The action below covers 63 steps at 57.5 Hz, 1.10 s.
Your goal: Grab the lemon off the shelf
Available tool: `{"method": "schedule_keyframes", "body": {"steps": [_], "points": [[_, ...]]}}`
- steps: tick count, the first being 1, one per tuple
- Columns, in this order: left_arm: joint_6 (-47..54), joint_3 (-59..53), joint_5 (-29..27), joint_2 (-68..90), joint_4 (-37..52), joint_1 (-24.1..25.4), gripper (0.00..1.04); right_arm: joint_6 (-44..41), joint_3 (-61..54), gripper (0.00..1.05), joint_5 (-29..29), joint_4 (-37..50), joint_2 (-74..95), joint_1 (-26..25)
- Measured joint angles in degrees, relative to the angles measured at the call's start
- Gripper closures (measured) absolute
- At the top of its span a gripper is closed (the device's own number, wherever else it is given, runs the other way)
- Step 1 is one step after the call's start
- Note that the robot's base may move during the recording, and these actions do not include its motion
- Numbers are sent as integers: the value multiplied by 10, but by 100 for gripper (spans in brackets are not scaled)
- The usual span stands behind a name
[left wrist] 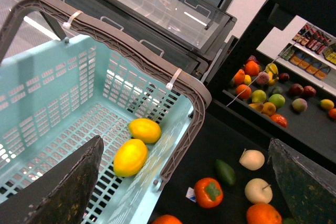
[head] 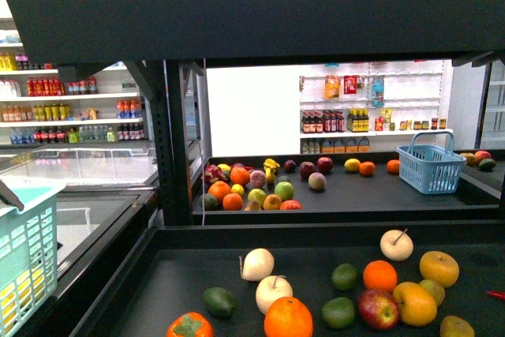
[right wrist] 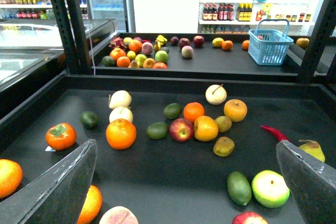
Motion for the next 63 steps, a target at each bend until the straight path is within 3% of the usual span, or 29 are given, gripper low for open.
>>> {"method": "schedule_keyframes", "body": {"steps": [3,9,16,22,63], "points": [[51,-58,-2,-70,12,-34,30,0,0,2,-1,0,0,0],[101,-164,-58,-197,-10,-111,50,0,0,2,0,0,0,0],[120,-243,-72,-261,7,-121,82,0,0,2,0,0,0,0],[122,-275,-72,-284,14,-122,103,0,0,2,0,0,0,0],[125,-370,-72,-399,1,-122,102,0,0,2,0,0,0,0]]}}
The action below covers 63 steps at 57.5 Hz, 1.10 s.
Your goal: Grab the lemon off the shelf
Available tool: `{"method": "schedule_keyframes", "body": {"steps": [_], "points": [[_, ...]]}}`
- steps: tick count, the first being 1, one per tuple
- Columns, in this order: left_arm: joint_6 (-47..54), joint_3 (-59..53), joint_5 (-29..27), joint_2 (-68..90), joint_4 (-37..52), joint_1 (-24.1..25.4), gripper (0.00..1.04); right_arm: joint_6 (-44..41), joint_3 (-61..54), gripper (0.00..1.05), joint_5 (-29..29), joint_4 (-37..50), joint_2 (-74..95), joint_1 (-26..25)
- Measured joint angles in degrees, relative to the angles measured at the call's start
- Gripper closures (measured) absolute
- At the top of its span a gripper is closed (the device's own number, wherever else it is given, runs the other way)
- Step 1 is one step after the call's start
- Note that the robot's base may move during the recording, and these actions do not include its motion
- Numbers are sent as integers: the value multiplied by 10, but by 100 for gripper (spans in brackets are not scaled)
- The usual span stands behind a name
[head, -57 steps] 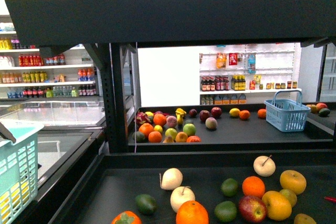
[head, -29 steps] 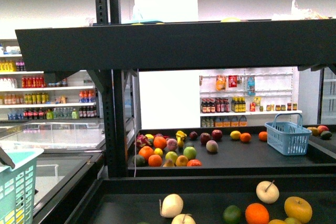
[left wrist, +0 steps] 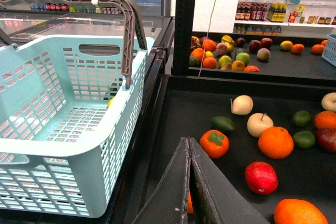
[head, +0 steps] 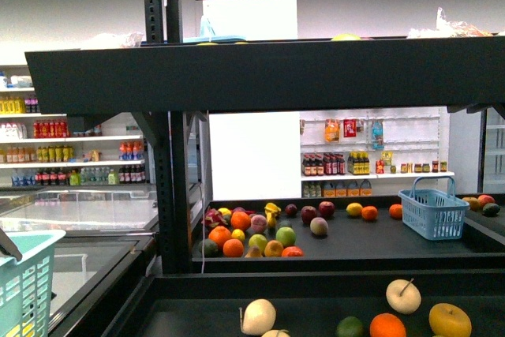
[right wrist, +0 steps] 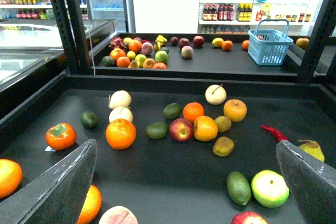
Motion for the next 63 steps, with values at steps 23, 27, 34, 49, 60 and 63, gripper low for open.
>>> {"method": "schedule_keyframes", "body": {"steps": [23,27,34,49,60,63], "points": [[0,-26,0,-111,-83,0,102,0,0,2,0,0,0,0],[0,-26,0,-111,-83,0,102,0,0,2,0,0,0,0],[0,-26,0,-111,-83,0,79,0,0,2,0,0,0,0],[0,-26,0,-111,-83,0,26,0,0,2,0,0,0,0],[1,-26,0,-111,-83,0,8,0,0,2,0,0,0,0],[1,-26,0,-111,-83,0,8,0,0,2,0,0,0,0]]}}
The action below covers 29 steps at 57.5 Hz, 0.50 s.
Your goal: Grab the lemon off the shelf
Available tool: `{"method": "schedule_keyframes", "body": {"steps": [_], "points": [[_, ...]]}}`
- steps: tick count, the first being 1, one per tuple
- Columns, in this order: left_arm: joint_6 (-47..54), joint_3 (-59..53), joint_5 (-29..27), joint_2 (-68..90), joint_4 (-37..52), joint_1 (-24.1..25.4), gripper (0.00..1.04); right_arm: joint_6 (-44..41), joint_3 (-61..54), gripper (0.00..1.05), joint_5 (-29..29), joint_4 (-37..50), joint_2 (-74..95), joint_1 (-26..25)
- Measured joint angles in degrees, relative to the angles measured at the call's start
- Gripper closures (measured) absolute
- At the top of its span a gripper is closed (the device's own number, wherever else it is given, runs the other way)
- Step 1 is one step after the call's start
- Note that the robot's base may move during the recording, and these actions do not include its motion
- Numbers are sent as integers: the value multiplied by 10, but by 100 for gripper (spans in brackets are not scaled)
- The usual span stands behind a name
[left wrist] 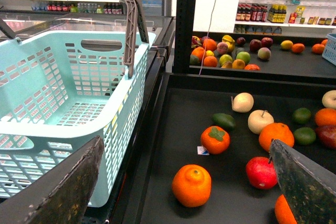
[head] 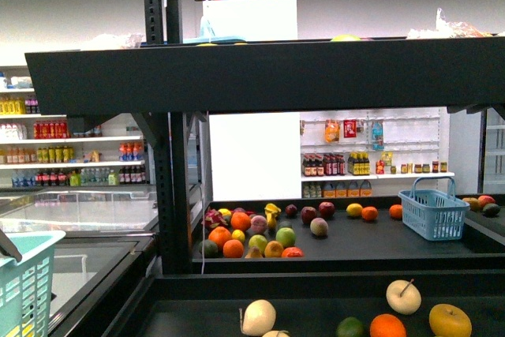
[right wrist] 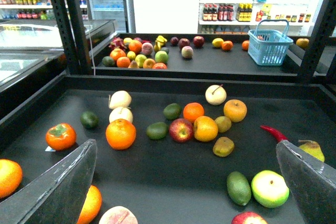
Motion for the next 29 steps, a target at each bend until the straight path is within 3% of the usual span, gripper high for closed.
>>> {"method": "schedule_keyframes", "body": {"steps": [29], "points": [[0,0,0,0,0,0,8,0,0,2,0,0,0,0]]}}
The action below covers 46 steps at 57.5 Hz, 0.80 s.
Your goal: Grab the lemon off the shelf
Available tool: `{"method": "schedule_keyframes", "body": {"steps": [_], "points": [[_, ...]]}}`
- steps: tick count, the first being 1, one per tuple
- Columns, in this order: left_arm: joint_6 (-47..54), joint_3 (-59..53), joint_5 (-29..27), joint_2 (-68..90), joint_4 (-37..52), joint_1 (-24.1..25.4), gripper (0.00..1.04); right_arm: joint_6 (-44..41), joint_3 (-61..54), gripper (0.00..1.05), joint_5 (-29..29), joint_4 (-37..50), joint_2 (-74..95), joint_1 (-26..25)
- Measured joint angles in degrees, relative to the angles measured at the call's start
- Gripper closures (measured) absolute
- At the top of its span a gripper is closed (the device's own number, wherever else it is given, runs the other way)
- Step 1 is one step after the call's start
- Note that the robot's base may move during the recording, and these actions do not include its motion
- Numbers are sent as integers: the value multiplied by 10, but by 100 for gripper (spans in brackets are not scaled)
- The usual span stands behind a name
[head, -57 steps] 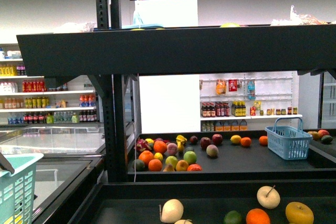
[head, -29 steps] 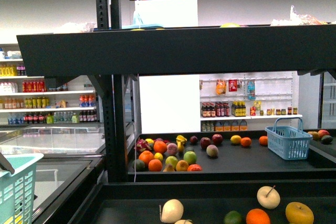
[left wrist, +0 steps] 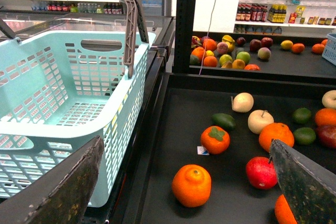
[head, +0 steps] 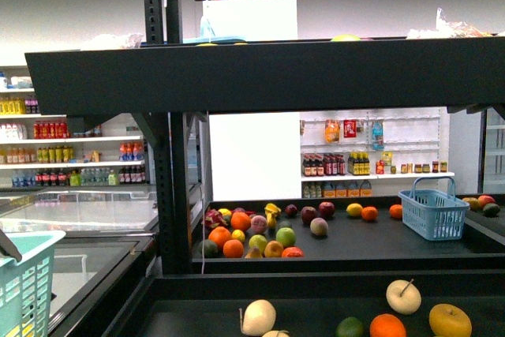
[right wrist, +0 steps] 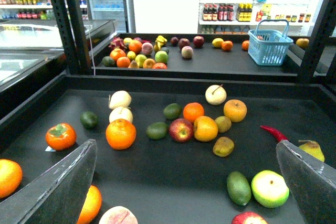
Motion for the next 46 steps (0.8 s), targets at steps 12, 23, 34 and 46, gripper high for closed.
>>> {"method": "schedule_keyframes", "body": {"steps": [12,23,34,46], "points": [[0,0,0,0,0,0,8,0,0,2,0,0,0,0],[0,0,0,0,0,0,8,0,0,2,0,0,0,0],[0,0,0,0,0,0,8,0,0,2,0,0,0,0],[0,0,0,0,0,0,8,0,0,2,0,0,0,0]]}}
